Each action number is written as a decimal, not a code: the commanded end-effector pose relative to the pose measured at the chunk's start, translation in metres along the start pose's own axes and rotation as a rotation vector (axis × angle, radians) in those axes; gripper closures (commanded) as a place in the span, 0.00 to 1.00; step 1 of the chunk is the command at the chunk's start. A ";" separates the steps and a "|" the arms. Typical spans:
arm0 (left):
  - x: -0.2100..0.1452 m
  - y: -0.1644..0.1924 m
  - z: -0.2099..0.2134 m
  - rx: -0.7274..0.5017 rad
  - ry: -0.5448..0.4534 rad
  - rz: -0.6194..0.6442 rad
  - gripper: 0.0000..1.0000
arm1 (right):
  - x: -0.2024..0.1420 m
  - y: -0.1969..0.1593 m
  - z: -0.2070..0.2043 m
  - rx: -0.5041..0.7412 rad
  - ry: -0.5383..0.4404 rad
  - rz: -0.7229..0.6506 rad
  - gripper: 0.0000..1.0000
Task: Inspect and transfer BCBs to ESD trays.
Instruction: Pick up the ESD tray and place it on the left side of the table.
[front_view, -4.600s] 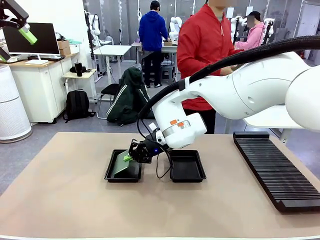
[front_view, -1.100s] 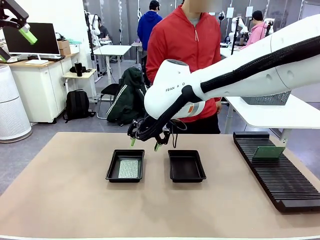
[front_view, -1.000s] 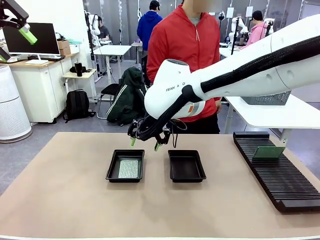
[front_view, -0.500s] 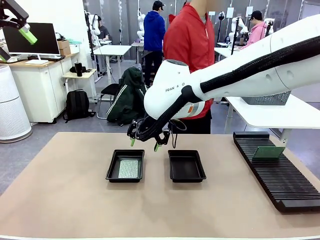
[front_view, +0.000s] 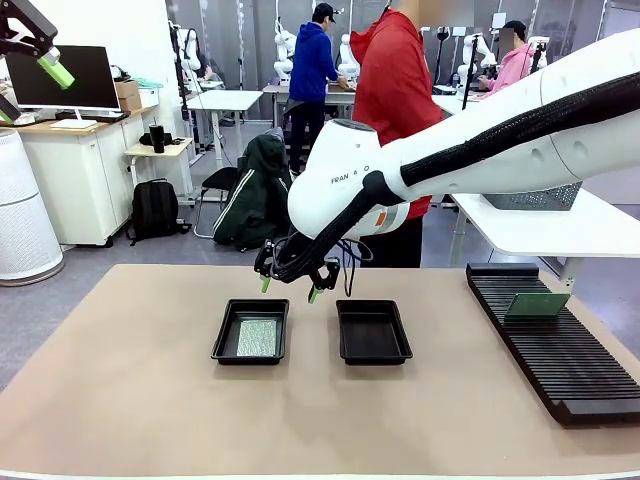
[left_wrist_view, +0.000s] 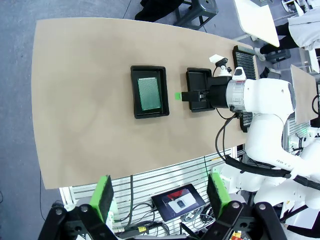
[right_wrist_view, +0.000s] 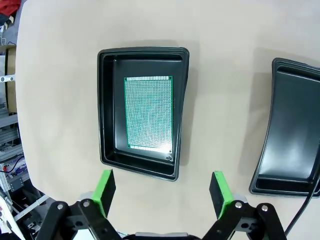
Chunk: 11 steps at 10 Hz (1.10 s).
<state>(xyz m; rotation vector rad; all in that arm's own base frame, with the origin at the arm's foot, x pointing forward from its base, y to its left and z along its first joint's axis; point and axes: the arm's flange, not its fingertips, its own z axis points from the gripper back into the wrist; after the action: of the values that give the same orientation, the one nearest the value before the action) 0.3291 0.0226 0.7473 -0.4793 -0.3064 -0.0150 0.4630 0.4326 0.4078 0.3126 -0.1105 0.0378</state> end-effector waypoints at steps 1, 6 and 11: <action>-0.002 0.001 -0.001 0.000 0.000 0.002 0.00 | 0.000 -0.001 0.000 0.000 0.001 -0.003 0.00; 0.000 0.000 0.000 0.000 0.000 0.000 0.00 | 0.000 0.000 0.000 0.000 0.000 0.000 0.00; 0.031 -0.037 -0.103 0.182 -0.029 -0.123 0.00 | -0.041 -0.057 0.075 0.182 0.011 -0.102 0.00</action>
<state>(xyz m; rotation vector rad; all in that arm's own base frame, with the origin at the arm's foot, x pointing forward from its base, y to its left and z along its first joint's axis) 0.3847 -0.0494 0.7033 -0.3252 -0.3609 -0.0906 0.4308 0.3862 0.4603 0.4469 -0.0928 -0.0463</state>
